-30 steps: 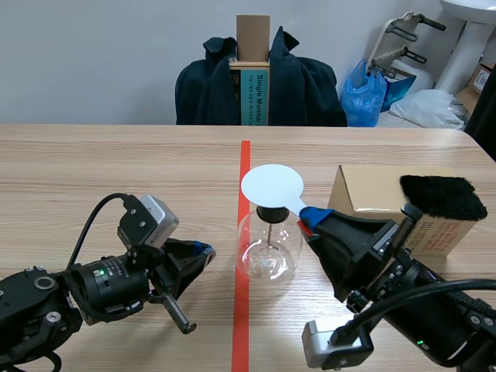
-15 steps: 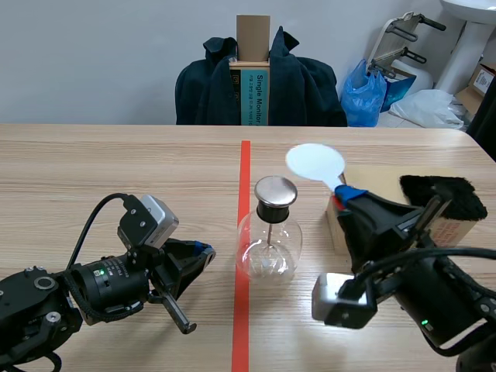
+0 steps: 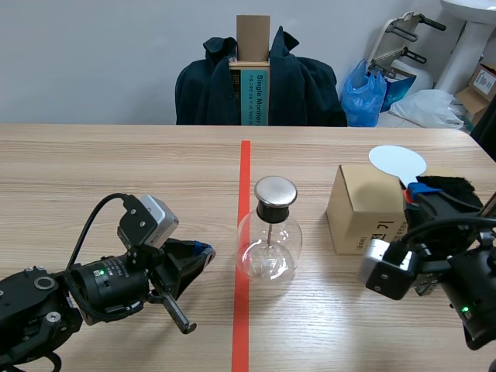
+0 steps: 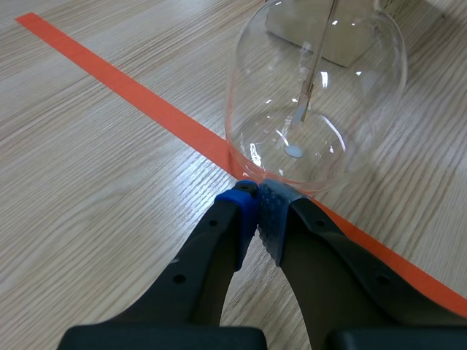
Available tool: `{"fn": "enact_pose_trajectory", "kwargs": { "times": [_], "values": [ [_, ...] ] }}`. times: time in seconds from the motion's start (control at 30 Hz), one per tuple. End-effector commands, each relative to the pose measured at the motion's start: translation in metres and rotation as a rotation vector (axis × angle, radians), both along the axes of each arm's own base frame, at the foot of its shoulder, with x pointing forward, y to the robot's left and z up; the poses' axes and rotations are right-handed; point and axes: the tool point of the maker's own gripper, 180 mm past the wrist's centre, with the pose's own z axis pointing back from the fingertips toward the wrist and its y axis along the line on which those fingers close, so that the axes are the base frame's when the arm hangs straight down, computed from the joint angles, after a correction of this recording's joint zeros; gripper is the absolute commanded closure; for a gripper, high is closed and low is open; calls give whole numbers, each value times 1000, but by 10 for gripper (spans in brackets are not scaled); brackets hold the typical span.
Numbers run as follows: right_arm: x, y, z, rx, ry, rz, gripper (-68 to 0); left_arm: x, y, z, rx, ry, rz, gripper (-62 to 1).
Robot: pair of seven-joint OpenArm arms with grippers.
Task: Do the electroscope experiment.
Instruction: 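Move the plate toward and away from the electroscope, then put the plate down on the right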
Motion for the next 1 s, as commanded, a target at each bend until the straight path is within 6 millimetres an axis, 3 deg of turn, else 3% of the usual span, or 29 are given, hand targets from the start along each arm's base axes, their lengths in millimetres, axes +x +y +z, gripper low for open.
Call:
{"fn": "enact_pose_trajectory", "kwargs": {
  "times": [0.0, 0.23, 0.97],
  "values": [
    [1, 1, -3, 5, -1, 0, -8, 7, -3, 12, -26, -32, 4, -23],
    [-6, 16, -27, 20, 65, 15, -8, 7, -3, 12, -26, -32, 4, -23],
    [6, 6, -19, 11, 35, -29, -9, 7, -3, 11, -25, -31, 4, -28]
  ]
}}
